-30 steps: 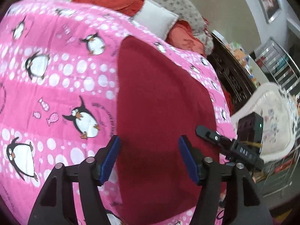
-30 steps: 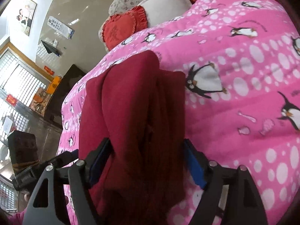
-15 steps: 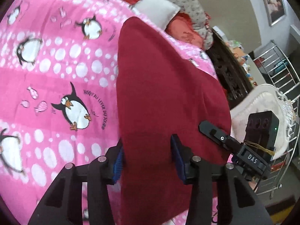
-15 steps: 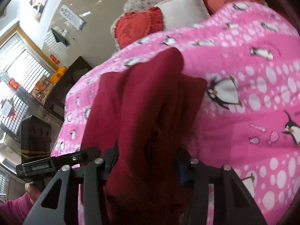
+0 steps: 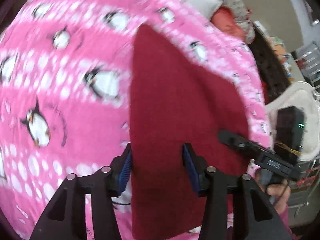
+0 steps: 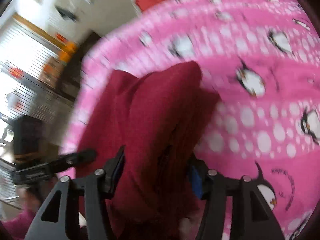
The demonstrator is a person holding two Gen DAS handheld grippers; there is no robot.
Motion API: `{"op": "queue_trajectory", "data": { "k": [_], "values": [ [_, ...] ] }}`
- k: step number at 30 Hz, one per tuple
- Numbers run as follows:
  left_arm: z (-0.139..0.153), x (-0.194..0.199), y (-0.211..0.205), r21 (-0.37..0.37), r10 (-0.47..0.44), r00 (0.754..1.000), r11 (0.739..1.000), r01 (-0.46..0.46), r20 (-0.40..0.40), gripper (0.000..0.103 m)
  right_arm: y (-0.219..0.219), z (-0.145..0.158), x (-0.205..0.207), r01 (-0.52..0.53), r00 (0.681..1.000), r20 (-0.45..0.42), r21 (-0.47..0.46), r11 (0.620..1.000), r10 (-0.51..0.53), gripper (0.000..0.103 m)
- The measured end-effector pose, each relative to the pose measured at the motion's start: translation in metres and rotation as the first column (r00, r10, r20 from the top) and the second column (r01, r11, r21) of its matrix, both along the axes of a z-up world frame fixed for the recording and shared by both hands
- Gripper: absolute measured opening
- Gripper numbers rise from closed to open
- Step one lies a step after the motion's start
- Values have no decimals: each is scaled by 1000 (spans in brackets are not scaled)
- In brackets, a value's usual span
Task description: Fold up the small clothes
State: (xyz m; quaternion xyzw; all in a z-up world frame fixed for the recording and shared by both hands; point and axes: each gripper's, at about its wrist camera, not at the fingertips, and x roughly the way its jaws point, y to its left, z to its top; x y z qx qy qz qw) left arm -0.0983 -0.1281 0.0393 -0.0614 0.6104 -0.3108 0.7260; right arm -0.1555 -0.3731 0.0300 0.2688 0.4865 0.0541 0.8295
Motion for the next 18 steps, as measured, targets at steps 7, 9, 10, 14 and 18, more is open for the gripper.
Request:
{"op": "queue_trajectory", "data": {
  "k": [7,9,10,14,18],
  "values": [
    [36,-27,16,94,20,966,995,-45,257,34,24,63,-51,-4,991,130,-191,982,30,61],
    [42,-30,15,104,22,952,993,-56,306,34,43,84,-68,-68,977,180,-249,966,115,49],
    [43,-33,15,106,28,945,992,-66,326,34,52,86,-75,-88,971,194,-261,961,141,46],
    [47,-40,12,94,62,931,990,-103,360,34,82,77,-90,-143,958,196,-307,941,210,25],
    [56,-54,15,101,78,907,986,-130,413,34,80,34,-93,-76,990,77,-400,913,116,22]
  ]
}}
